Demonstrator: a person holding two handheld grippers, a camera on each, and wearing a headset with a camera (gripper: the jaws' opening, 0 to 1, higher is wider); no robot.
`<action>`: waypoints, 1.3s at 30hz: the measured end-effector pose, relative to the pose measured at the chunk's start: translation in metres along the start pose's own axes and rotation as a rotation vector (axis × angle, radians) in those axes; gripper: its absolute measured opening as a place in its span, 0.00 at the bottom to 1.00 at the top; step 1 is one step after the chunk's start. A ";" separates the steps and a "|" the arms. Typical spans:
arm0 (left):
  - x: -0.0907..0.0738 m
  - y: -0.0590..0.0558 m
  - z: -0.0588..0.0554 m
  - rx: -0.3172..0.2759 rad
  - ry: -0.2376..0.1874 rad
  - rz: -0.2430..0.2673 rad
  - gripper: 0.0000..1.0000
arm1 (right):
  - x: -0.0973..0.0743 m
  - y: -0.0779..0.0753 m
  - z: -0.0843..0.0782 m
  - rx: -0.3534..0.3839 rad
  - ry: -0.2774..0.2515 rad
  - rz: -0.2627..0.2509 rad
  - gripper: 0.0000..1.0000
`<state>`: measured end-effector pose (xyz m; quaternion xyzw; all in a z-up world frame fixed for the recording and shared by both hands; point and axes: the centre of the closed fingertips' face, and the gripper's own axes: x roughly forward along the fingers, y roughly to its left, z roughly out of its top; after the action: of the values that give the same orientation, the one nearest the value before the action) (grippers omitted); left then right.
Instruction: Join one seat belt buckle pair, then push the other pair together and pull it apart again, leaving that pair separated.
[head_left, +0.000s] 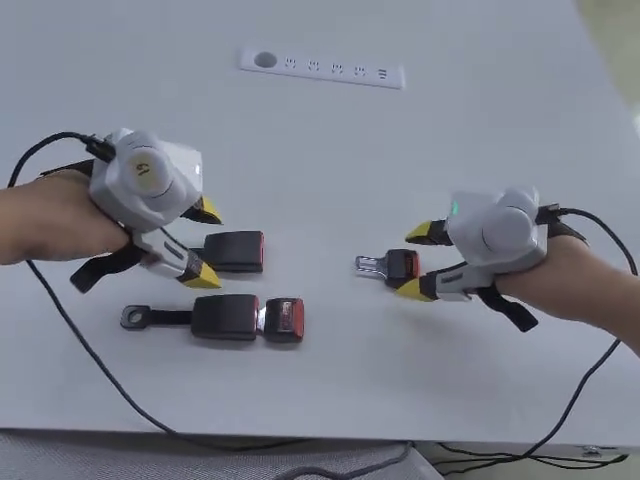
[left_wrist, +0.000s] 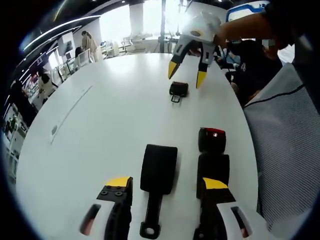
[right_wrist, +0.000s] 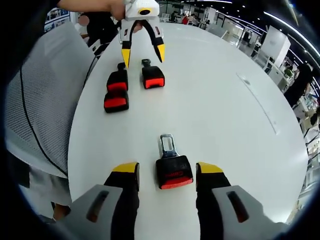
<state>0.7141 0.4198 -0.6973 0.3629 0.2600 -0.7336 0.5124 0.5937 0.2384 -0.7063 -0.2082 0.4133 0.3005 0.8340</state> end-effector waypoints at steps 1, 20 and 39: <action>-0.004 -0.002 -0.003 -0.008 -0.002 0.007 0.59 | -0.001 0.001 0.001 0.008 -0.008 -0.006 0.45; -0.073 -0.037 -0.069 -0.272 -0.065 0.208 0.94 | -0.034 0.041 0.001 0.219 -0.108 -0.180 0.78; -0.107 -0.057 -0.085 -0.420 -0.153 0.342 1.00 | -0.053 0.057 0.006 0.323 -0.177 -0.293 0.99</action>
<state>0.7055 0.5637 -0.6622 0.2310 0.3018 -0.5919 0.7108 0.5335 0.2669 -0.6654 -0.1027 0.3467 0.1235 0.9241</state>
